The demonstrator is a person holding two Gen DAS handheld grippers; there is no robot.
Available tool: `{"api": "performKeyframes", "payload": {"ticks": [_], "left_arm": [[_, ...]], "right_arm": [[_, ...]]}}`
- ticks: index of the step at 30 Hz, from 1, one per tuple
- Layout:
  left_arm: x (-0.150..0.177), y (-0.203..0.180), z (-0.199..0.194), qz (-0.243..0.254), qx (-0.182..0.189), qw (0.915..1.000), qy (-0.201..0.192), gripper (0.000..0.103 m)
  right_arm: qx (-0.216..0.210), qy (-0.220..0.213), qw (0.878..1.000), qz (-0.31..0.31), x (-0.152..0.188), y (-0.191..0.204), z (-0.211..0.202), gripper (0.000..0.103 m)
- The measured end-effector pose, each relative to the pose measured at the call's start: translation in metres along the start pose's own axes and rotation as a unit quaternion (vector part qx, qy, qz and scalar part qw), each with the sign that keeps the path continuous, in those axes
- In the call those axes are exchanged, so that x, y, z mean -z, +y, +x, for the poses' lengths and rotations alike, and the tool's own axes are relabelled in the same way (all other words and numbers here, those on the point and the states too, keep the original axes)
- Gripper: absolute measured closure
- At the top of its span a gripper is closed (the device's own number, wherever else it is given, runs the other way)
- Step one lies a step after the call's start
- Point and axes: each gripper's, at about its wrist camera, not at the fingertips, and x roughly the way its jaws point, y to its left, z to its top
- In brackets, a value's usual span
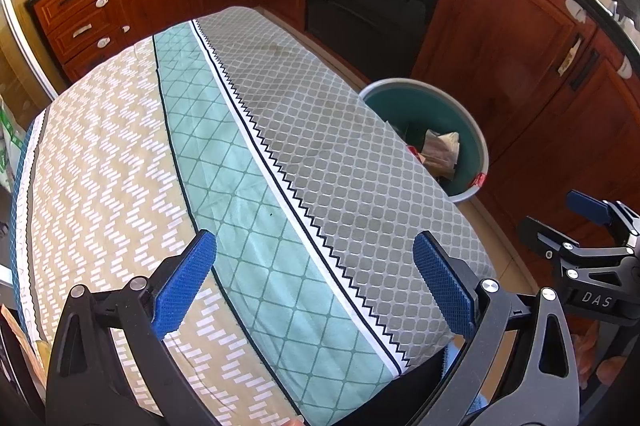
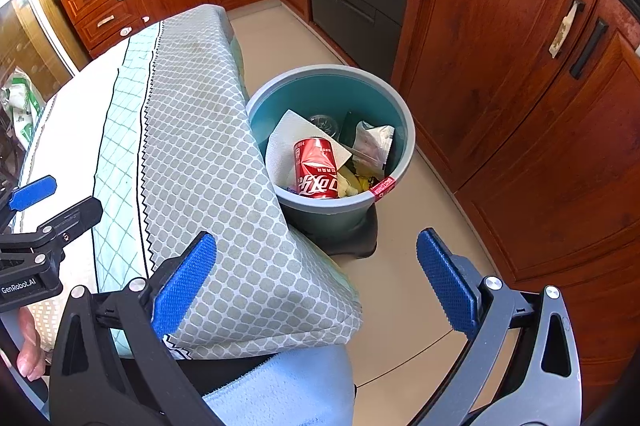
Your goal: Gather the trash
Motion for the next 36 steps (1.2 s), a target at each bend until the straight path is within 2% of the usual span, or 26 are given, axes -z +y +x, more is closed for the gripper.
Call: {"api": "performKeyframes", "payload": {"ticks": [15, 24, 36], "left_arm": [[0.001, 0.000, 0.010, -0.002, -0.001, 0.9999, 0.013, 0.004], [0.001, -0.001, 0.006, -0.002, -0.007, 1.0000, -0.002, 0.004], [0.002, -0.011, 0.008, 0.012, -0.010, 0.9999, 0.001, 0.004]], "right_arm": [[-0.005, 0.005, 1.000, -0.001, -0.002, 0.000, 0.005, 0.007], [-0.002, 0.004, 1.000, 0.000, -0.003, -0.002, 0.006, 0.007], [0.000, 0.004, 1.000, 0.000, -0.006, -0.006, 0.008, 0.007]]}}
